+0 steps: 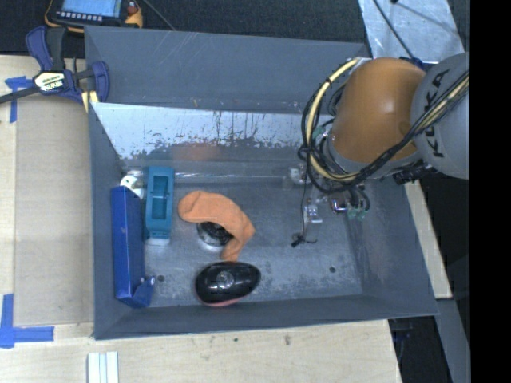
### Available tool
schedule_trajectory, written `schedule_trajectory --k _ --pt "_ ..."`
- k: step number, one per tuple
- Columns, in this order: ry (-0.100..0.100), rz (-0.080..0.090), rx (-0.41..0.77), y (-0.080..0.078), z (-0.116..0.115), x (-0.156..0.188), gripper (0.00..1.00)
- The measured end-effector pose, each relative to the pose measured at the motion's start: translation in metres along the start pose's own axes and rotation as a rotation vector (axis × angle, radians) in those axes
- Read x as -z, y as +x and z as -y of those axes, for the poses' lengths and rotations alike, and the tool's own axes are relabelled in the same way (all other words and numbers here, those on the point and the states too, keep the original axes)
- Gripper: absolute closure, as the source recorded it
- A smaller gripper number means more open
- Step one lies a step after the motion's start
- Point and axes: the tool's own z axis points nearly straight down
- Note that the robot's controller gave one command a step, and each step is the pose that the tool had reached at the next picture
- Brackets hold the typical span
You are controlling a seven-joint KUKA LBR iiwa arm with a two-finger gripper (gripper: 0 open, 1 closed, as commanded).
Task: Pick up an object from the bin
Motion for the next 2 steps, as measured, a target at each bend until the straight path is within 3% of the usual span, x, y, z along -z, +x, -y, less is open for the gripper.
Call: schedule_trajectory --k 1,2 --pt "0.000 0.008 0.000 -0.002 0.000 0.005 0.00" --pt "0.002 0.002 0.061 -0.007 -0.032 0.039 0.00"
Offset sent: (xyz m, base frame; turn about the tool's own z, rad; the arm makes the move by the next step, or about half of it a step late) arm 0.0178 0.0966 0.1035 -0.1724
